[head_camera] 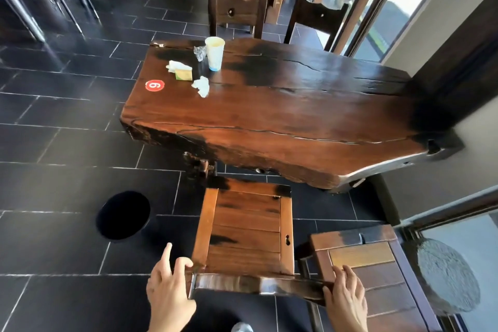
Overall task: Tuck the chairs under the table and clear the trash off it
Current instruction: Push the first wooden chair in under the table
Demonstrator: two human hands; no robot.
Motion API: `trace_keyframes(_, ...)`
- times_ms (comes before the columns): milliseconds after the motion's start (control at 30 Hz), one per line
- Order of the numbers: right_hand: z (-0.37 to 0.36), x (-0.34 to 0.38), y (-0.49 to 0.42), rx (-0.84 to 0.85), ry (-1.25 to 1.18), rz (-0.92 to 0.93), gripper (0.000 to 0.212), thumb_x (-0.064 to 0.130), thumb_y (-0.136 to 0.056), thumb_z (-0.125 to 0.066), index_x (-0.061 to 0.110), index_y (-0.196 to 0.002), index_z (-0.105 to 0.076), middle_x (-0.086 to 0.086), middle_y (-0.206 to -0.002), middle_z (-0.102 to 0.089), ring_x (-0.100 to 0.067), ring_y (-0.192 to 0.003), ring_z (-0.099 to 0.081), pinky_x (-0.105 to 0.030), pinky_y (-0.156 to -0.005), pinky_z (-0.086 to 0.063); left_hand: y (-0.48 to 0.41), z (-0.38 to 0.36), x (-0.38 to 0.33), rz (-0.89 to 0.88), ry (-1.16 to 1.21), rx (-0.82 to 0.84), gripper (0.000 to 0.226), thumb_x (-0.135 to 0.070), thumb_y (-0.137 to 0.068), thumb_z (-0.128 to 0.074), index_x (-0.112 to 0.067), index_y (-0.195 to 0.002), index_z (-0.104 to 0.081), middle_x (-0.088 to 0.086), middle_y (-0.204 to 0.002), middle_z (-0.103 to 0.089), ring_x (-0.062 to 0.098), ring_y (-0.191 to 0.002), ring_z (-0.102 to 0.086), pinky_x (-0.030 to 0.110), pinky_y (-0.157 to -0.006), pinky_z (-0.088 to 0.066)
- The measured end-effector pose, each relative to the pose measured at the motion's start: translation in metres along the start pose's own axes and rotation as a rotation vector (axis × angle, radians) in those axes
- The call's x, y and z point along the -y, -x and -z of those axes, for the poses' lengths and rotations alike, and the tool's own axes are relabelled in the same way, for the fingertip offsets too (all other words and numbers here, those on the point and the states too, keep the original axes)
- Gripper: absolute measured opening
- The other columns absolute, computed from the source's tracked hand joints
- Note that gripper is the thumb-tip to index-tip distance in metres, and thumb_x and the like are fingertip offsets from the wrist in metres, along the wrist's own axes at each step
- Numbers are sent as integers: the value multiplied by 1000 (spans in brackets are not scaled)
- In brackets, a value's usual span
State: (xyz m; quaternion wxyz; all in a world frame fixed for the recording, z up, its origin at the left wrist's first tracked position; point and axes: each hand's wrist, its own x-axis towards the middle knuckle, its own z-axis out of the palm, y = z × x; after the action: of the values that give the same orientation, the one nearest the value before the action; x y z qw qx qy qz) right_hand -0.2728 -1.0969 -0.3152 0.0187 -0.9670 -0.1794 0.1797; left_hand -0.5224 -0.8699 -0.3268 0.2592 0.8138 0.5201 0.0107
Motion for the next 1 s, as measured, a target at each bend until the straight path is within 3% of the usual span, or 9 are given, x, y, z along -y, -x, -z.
trace_keyframes(267, 20, 11, -56, 63, 58, 63, 56, 33, -97, -40, 24, -147, -16, -4, -160, 3, -27, -146, -1, -43, -118, -15, -36, 3, -28, 21, -15, 25, 60, 0, -54, -63, -38, -92, -37, -1, -153, -5, 29, -136, -17, 54, -105, -28)
trace_keyframes(433, 31, 28, -97, 69, 66, 89, 53, 32, -97, -42, 21, -145, -20, -7, -157, -7, -29, -145, -7, -45, -117, -18, -72, 6, -44, 40, -12, 13, 56, -3, -60, -68, -32, -97, -39, -1, -148, -13, 29, -135, -17, 55, -107, -26)
trace_keyframes(533, 40, 28, -119, 58, 96, 73, 49, 33, -96, -45, 20, -140, -28, -6, -152, -19, -28, -142, -15, -45, -115, -22, -78, 0, -54, 29, -23, -9, 55, -4, -57, -69, -28, -100, -44, 1, -143, -25, 31, -127, -30, 47, -99, -38)
trace_keyframes(667, 48, 25, -131, 87, 125, 70, 43, 34, -95, -48, 18, -133, -37, -7, -140, -33, -29, -134, -28, -44, -110, -29, -75, -8, -61, 18, -18, -9, 54, -4, -54, -73, -23, -99, -49, 4, -138, -32, 35, -119, -37, 46, -86, -48)
trace_keyframes(1000, 50, 26, -125, 99, 93, 132, 42, 31, -94, -50, 17, -131, -34, -7, -131, -34, -29, -124, -35, -45, -100, -42, -71, -2, -64, 71, 35, 47, 56, -4, -61, -74, -26, -100, -42, -1, -131, -25, 29, -117, -33, 39, -75, -54)
